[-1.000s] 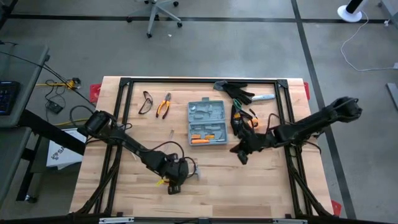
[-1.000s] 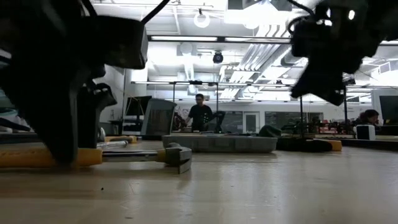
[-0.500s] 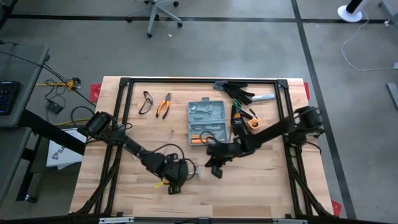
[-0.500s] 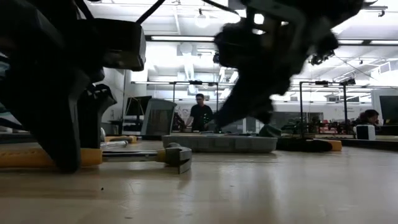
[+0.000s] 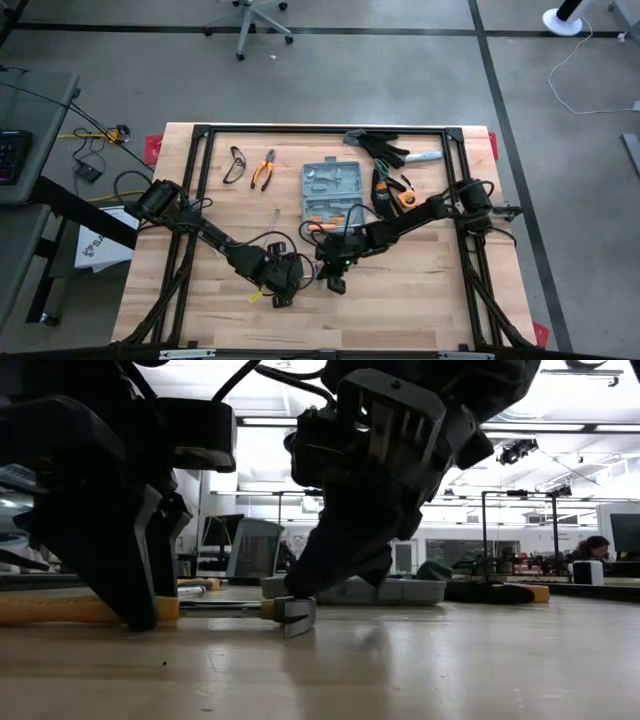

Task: Prefit tool cases
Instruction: Put the yellow hammer into the gray toolbox

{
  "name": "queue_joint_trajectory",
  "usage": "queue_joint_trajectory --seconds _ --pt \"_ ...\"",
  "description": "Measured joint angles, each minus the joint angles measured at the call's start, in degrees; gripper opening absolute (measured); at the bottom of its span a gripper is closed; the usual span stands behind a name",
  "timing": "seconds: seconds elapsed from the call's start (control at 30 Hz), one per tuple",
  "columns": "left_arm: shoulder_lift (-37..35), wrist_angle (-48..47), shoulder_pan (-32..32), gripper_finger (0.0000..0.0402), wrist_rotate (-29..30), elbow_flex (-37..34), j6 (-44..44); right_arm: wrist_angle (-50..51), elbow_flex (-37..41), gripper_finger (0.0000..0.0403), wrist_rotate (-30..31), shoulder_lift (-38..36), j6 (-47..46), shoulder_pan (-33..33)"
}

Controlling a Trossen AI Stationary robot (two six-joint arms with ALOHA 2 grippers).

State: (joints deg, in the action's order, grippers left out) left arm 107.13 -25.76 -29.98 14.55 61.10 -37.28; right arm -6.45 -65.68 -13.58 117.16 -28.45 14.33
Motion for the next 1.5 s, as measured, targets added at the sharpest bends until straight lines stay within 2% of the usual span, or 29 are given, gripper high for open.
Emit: queue_joint_trajectory --seconds 0.6,0.73,0.83,1.0,1.1,1.5 --pt "0.0 0.1 0.0 0.0186 -0.8 0.0 0.4 -4.3 5.5 0.0 -0.5 0.8 -4.2 -0.3" --pt "0.0 -0.1 0.8 0.0146 -2.7 0.0 0.2 -4.7 5.5 0.0 -0.5 0.8 -4.2 -0.3" --pt "-0.1 0.1 2.0 0.0071 -7.2 0.0 0.8 -4.8 5.6 0.0 -0.4 0.9 -4.2 -0.3" --pt "-0.2 -0.2 2.9 0.0069 -9.5 0.1 0.1 -4.8 5.6 0.0 0.0 0.4 -5.2 -0.3" --pt "-0.9 -1.2 3.0 0.0069 -9.1 0.0 -1.2 -3.4 5.8 0.0 2.4 -1.8 -5.6 -0.3" --pt "-8.9 -6.8 4.3 0.0068 -2.8 -0.1 -2.7 17.3 6.0 0.0 15.7 -19.1 -0.8 -0.6"
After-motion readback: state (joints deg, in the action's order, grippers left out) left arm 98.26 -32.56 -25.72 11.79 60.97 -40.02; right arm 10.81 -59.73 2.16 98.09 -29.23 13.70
